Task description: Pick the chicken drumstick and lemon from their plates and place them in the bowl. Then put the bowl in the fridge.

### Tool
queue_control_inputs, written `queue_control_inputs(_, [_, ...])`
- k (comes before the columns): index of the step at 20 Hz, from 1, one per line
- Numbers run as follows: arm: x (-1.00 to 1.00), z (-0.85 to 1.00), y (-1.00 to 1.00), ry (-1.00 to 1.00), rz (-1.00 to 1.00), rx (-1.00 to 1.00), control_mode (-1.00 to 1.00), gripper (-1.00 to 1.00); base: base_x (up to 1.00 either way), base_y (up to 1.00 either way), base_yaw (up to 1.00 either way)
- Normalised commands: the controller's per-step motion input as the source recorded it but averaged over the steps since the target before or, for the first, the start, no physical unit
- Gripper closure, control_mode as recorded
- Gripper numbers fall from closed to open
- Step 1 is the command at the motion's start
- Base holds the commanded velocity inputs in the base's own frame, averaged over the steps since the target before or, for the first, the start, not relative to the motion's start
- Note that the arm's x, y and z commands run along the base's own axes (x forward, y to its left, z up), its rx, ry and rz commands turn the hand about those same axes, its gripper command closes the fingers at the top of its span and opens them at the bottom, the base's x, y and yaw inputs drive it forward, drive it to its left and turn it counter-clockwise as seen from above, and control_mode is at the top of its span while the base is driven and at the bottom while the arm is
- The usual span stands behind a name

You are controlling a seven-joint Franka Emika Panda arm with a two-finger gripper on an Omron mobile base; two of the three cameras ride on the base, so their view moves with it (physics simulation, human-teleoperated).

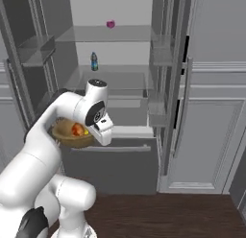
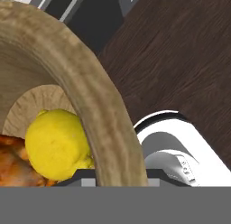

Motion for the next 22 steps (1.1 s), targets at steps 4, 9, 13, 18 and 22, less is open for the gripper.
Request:
queue_control_inputs(4, [0.0,0.0,0.0,0.0,0.0,0.0,1.0,1.0,0.91,0.0,0.0])
queue_control_inputs(9, [0.0,0.0,0.0,0.0,0.0,0.0,1.0,1.0,0.67,-0.28,0.02])
queue_control_inputs(13, [0.0,0.0,0.0,0.0,0.0,0.0,1.0,1.0,0.61,-0.38,0.14])
queue_control_inputs(18, [0.0,0.0,0.0,0.0,0.0,0.0,1.0,1.0,0.85,-0.03,0.2])
queue_control_inputs(22, [0.0,0.0,0.0,0.0,0.0,0.0,1.0,1.0,0.38,-0.24,0.14])
